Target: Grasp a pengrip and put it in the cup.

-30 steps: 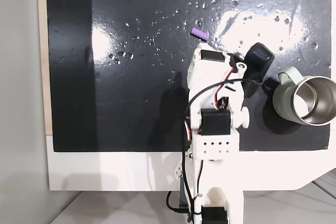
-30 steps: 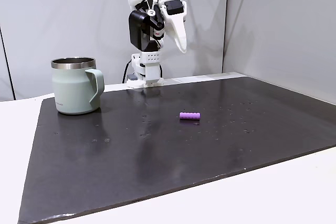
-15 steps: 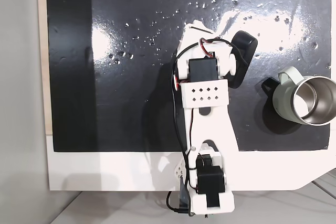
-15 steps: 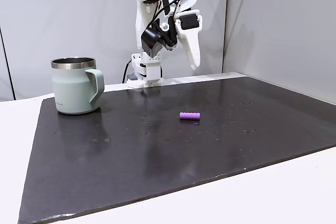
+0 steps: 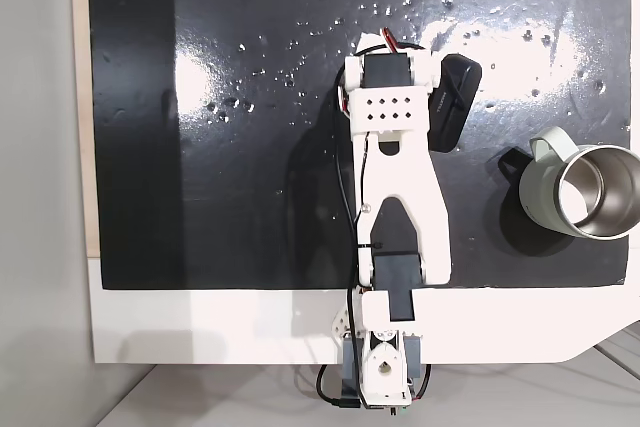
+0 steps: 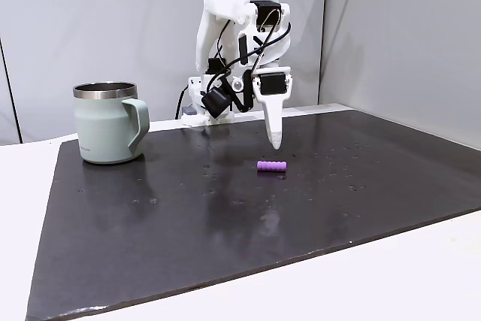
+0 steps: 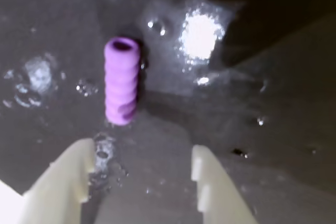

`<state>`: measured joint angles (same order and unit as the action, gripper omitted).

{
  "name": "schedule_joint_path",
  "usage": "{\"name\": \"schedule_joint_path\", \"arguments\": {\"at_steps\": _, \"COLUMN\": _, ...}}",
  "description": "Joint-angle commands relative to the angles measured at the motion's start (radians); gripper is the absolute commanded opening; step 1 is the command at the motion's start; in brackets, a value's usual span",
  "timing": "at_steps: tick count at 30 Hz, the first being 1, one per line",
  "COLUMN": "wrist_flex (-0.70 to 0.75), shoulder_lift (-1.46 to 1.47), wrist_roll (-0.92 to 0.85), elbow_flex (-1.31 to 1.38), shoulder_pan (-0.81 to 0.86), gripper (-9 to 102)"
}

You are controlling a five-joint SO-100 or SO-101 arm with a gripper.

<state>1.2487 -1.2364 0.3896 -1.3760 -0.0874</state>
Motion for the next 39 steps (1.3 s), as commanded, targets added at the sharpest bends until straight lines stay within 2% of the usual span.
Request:
{"name": "schedule_joint_path", "arguments": {"at_steps": 1, "wrist_flex": -0.028, "shoulder_lift": 0.021, "wrist_roll": 0.02, "elbow_flex": 0.08, "shoulder_pan": 0.028, "gripper": 24}}
{"name": "schedule_joint_path", "arguments": {"at_steps": 16, "wrist_flex": -0.032, "shoulder_lift": 0.196, "wrist_roll": 0.008, "elbow_flex": 0.212, "shoulder_pan": 0.061, "gripper": 22}}
{"name": "schedule_joint_path", "arguments": {"at_steps": 29, "wrist_flex": -0.026, "shoulder_lift": 0.245, "wrist_roll": 0.003, "elbow_flex": 0.244, "shoulder_pan": 0.069, "gripper": 0}}
{"name": "schedule_joint_path", "arguments": {"at_steps": 34, "wrist_flex": 0.02, "shoulder_lift": 0.206, "wrist_roll": 0.012, "elbow_flex": 0.255, "shoulder_pan": 0.08, "gripper": 0}}
{"name": "schedule_joint_path", "arguments": {"at_steps": 39, "wrist_flex": 0.124, "shoulder_lift": 0.087, "wrist_roll": 0.031, "elbow_flex": 0.252, "shoulder_pan": 0.1, "gripper": 0}}
